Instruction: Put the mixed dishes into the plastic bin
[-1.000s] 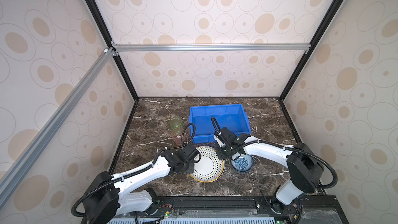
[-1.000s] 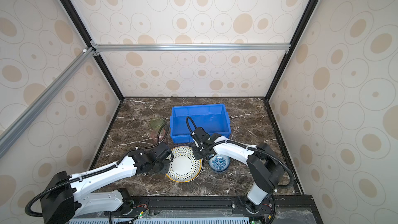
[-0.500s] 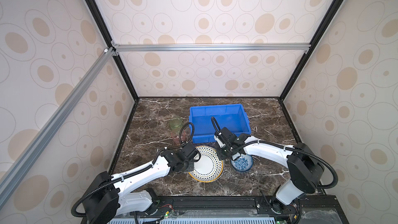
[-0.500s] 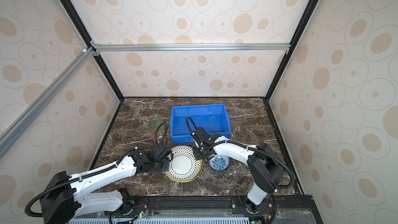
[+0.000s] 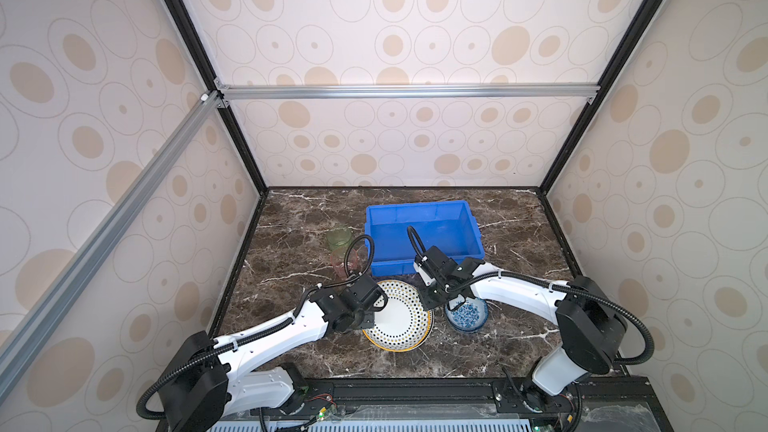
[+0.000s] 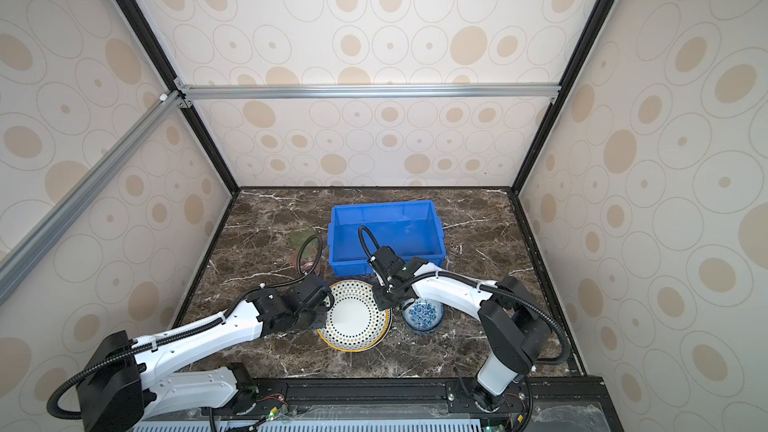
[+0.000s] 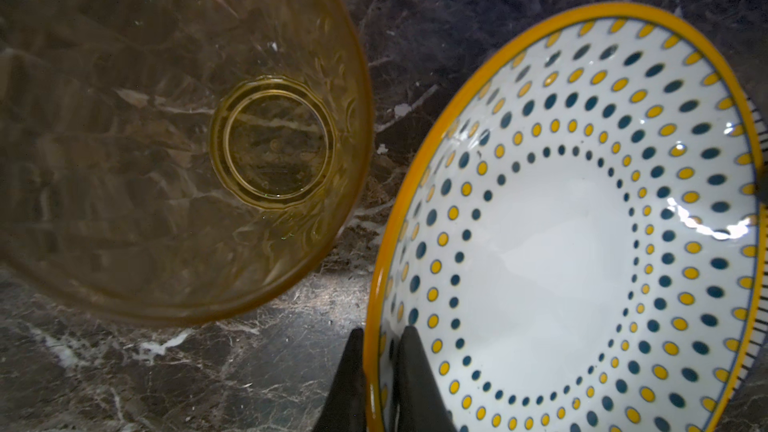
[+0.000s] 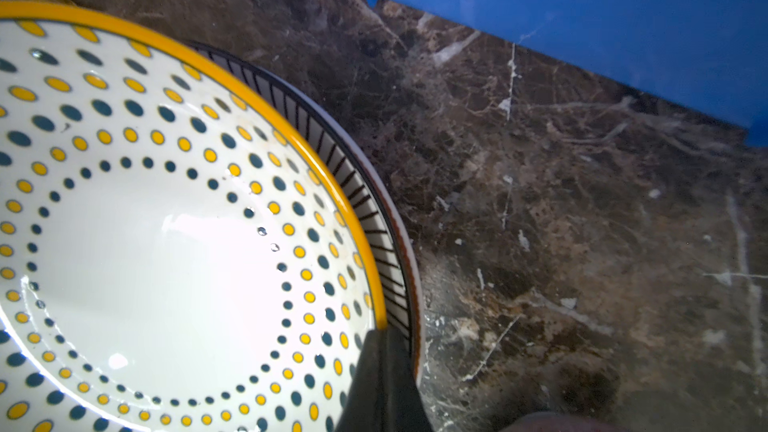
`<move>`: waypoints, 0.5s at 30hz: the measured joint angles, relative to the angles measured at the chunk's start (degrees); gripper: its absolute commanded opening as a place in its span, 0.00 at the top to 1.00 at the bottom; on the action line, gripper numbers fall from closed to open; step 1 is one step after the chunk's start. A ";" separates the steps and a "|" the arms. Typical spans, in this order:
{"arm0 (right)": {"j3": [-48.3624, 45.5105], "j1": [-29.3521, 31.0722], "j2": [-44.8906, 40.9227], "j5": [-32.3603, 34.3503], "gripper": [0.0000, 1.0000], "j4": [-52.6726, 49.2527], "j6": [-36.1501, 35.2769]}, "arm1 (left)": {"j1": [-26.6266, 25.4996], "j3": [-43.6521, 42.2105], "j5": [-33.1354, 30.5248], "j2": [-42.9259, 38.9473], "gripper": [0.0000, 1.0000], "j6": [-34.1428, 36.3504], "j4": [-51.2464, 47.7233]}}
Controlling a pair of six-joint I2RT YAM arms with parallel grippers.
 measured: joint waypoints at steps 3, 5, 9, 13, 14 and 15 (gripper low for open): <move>0.00 0.24 -0.13 0.22 0.96 -0.50 -0.02 | 0.00 0.04 -0.37 -0.61 1.00 0.02 0.00; 0.00 0.50 -0.31 0.28 0.95 -0.94 -0.04 | 0.00 0.15 -0.61 -1.31 1.00 0.07 0.00; 0.07 1.25 -1.40 0.28 0.94 -1.57 -0.04 | 0.00 0.33 -1.27 -2.64 1.00 0.20 -0.04; 0.83 1.40 -3.41 0.50 0.91 -2.47 -0.04 | -0.02 0.33 -1.64 -3.91 1.00 0.46 0.02; 1.11 1.40 -4.09 0.70 0.90 -2.58 -0.04 | -0.02 0.33 -1.79 -4.26 1.00 0.46 0.02; 1.31 1.40 -4.72 0.92 0.88 -2.58 -0.04 | -0.02 0.33 -1.86 -4.48 1.00 0.46 0.07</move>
